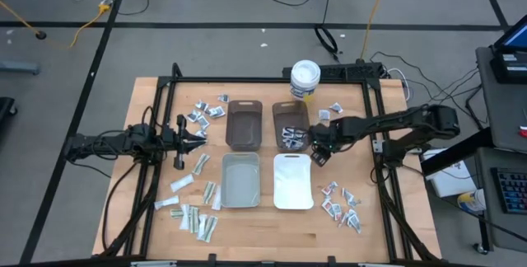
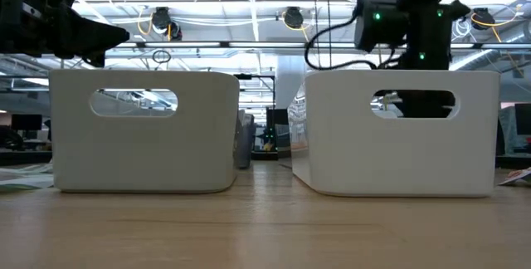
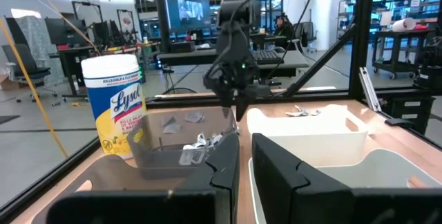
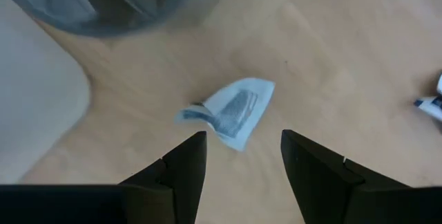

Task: Pick & Place First Aid Supplies
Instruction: Put the blue pad into the right black bin

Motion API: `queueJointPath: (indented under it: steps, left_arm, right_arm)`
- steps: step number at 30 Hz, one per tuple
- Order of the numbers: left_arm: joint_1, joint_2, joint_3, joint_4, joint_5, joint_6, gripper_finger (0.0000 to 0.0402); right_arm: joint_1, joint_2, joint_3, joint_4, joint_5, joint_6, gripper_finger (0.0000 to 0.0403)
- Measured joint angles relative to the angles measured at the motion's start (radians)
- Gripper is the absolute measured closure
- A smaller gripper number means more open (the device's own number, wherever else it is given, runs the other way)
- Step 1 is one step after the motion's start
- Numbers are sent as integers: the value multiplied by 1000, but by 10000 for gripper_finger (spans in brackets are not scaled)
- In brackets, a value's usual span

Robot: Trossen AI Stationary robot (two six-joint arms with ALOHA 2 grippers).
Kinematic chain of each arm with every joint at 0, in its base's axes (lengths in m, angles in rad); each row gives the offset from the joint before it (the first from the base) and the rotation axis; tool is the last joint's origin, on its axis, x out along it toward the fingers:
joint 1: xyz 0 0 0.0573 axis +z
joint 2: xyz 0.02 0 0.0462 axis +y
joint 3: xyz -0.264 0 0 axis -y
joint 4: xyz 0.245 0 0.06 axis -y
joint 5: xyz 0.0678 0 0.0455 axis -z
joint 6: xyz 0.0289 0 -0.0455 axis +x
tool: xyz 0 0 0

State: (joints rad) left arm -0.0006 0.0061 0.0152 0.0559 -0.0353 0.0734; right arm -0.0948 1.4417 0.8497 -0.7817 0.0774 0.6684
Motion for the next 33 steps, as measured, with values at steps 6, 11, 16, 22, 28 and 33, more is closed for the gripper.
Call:
queueJointPath:
  steps: [6, 11, 16, 22, 28, 33]
  left_arm:
    - [0, 0, 0, 0, 0, 0, 355]
    - [0, 0, 0, 0, 0, 0, 355]
    - [0, 0, 0, 0, 0, 0, 355]
    - [0, 0, 0, 0, 0, 0, 355]
    - [0, 0, 0, 0, 0, 0, 355]
    - [0, 0, 0, 0, 0, 0, 355]
  right_arm:
    - [7, 56, -33, 59, -51, -55, 218]
    - [12, 62, -33, 84, -24, -128, 218]
    - [12, 63, -33, 105, -21, -260, 218]
    - [12, 60, -77, 173, 1, -352, 221]
    - [12, 58, -131, 198, 5, -367, 286]
    - [12, 47, -139, 193, -1, -372, 386]
